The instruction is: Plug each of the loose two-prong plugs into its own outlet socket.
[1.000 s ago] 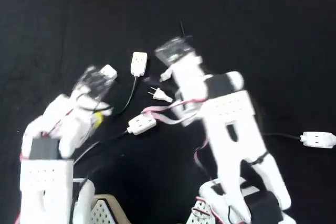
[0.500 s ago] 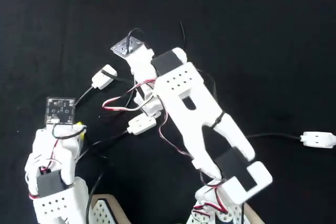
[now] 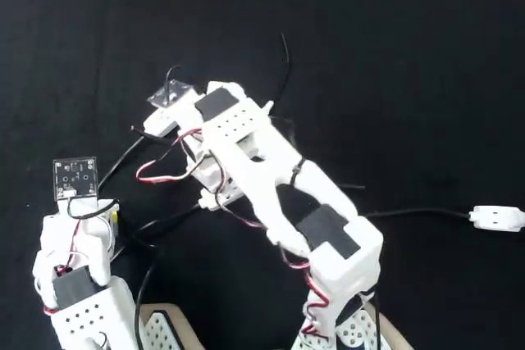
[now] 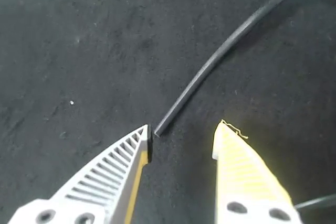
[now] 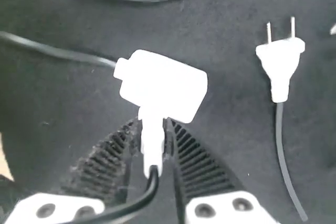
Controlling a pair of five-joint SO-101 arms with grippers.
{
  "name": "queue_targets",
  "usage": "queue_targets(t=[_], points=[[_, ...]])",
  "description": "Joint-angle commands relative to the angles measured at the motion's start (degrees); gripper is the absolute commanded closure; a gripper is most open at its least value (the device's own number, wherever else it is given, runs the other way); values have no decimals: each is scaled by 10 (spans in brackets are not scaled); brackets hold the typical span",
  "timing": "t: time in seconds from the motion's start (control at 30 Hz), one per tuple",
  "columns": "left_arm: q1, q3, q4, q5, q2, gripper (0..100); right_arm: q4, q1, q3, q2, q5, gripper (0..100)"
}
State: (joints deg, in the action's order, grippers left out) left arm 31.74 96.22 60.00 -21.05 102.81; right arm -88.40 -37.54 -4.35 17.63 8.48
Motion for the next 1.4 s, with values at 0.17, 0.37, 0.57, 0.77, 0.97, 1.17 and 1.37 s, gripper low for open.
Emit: queue_targets(t=[0.17, 0.37, 0.57, 0.77, 0.97, 1.17, 1.37], points=[[7, 13, -20, 4, 2, 795, 39, 41, 1, -3, -16, 987], [7, 13, -21, 4, 2, 795, 77, 54, 60, -27, -45, 987], [7, 13, -22, 4, 2, 795, 111, 55, 130, -59, -74, 987], [7, 13, -22, 4, 2, 795, 162, 52, 180, -55, -84, 987], [7, 13, -24, 4, 2, 795, 209, 23, 210, -22, -98, 987], [3, 13, -24, 4, 2, 795, 208, 34, 226, -19, -98, 987], [3, 13, -24, 4, 2, 795, 222, 36, 279, -19, -77, 987]])
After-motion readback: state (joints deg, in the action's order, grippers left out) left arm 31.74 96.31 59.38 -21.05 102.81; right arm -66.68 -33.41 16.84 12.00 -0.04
